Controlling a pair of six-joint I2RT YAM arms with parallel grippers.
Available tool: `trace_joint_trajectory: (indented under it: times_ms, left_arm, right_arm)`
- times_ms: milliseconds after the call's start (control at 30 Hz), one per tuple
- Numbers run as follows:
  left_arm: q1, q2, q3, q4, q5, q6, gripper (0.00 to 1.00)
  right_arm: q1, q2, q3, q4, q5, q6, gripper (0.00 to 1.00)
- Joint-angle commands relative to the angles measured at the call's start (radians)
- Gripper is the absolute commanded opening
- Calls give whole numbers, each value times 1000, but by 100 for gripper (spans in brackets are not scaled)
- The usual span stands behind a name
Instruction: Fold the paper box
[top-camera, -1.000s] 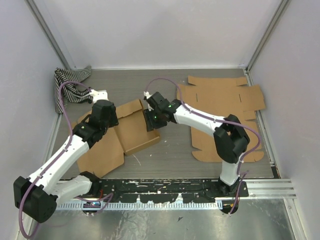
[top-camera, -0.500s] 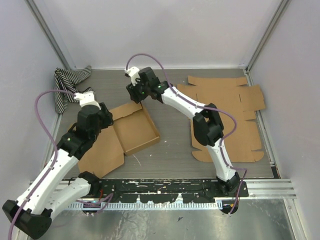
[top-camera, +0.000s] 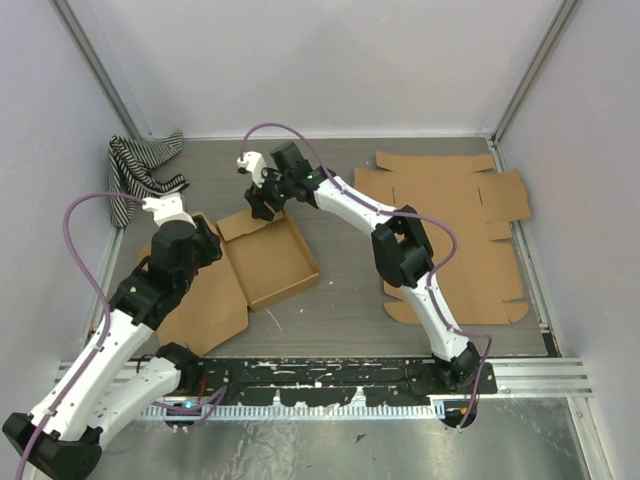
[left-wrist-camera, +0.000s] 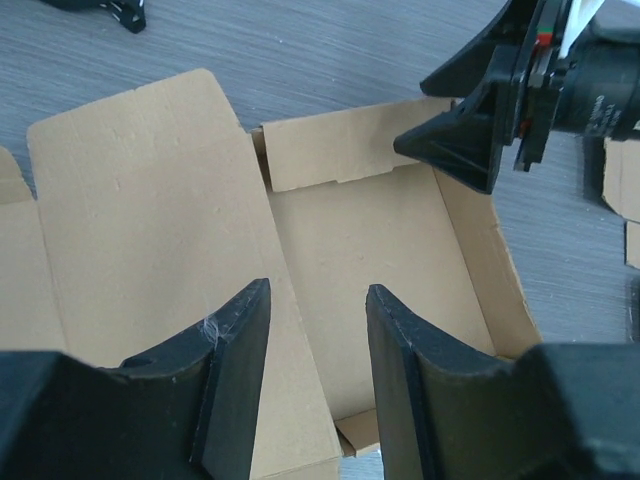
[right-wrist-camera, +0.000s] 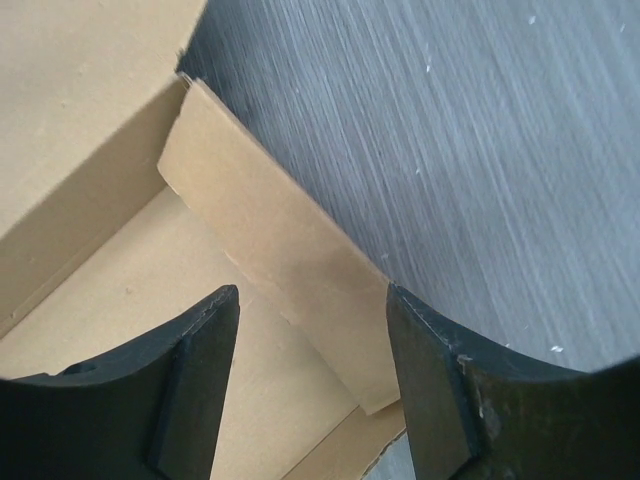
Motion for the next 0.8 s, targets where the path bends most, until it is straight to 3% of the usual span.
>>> trace_joint_trajectory:
  times_ms: [0,333,533,633,767]
  left_arm:
    - [3,18,-8,1,9,-7,50]
    - [4,0,-12,-13,5,-17,49]
    - [4,-3,-15,-20,-4,-20,49]
    - [4,5,-11,-13,3,-23,49]
    - [4,35,-3,5,24,-23,49]
  right_arm:
    - [13,4,83,18,-42,-70,66]
    - [26,102,151,20,-47,-136,76]
    - [27,152,165,34,11,-146,75]
    - [22,142,141,35,69,-134,64]
    - [-16,62,24,40,111,-101,31]
